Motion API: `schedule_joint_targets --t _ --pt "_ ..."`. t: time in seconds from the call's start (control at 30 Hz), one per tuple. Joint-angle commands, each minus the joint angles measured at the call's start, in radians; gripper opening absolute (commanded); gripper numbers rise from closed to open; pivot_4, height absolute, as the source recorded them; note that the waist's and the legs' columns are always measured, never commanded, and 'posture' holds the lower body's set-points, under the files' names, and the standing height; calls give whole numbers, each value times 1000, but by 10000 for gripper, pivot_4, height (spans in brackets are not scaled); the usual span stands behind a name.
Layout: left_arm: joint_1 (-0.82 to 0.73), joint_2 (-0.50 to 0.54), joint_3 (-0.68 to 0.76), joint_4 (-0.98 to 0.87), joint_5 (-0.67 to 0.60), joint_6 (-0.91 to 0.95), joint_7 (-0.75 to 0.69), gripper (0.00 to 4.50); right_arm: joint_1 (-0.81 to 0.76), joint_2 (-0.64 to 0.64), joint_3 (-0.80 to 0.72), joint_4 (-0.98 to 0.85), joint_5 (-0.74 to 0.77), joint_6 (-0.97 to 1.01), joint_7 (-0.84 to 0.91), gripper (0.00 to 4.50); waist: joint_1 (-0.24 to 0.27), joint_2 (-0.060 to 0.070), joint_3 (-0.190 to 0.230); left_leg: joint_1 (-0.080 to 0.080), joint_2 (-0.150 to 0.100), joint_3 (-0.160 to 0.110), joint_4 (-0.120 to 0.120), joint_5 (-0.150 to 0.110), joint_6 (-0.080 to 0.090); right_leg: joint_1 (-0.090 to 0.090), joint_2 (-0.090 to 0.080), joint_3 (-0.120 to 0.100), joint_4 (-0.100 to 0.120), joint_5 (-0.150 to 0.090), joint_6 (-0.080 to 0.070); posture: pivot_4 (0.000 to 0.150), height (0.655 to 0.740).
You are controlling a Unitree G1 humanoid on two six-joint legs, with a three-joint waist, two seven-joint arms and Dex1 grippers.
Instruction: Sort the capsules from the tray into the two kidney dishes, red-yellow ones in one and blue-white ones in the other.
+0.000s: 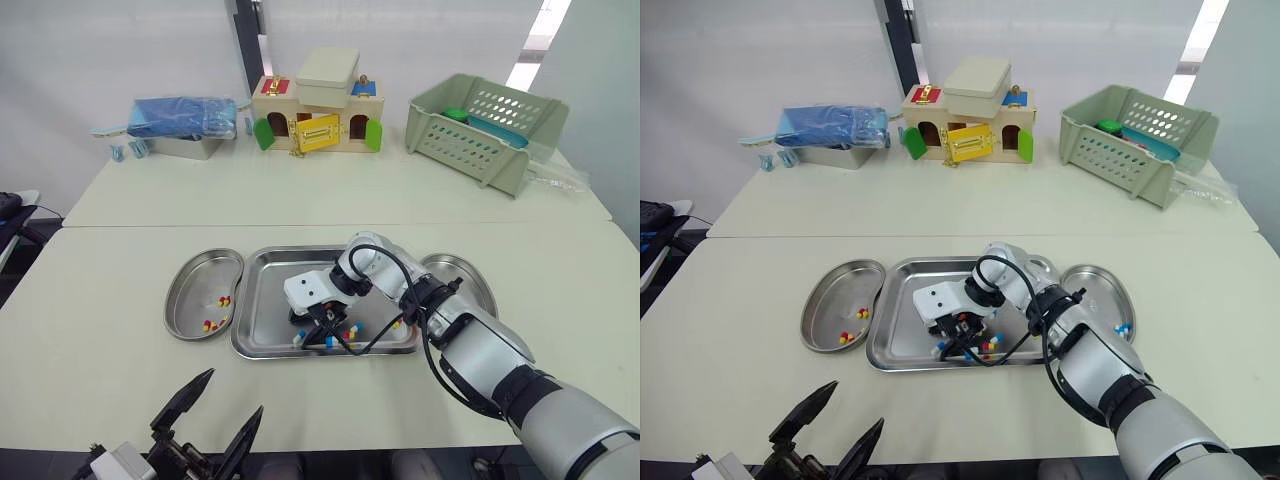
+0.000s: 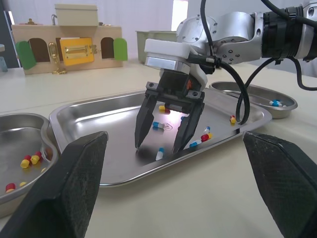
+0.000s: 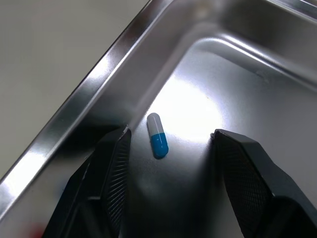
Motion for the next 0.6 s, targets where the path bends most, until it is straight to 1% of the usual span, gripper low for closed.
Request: schedule_joint_targets --t 0.03,0.07,0.13,0.47,0.6 --pt "26 5 11 -10 -5 -20 0 45000 -22 19 -11 22 -27 -28 -23 28891 0 0 0 0 0 0 0 0 0 0 0 0 0 0 0 1500 7400" --pt "29 5 12 -9 -6 -21 -1 45000 -23 21 -12 27 -32 -31 -26 25635 -1 0 0 0 0 0 0 0 0 0 0 0 0 0 0 1500 7400" --pt "32 2 13 -9 -8 -22 -2 45000 -23 23 -15 32 -40 -37 -23 23168 -2 0 0 0 0 0 0 0 0 0 0 0 0 0 0 1500 7400" --pt "39 -2 12 2 -7 -27 -6 45000 -10 23 -25 23 -44 -38 2 145 -2 0 0 0 0 0 0 0 0 0 0 1 0 0 0 1500 7400" --pt "41 -3 11 9 -7 -30 -7 45000 -4 19 -22 19 -49 -33 19 145 -2 0 0 1 0 1 0 0 0 0 0 1 0 0 0 1500 7400"
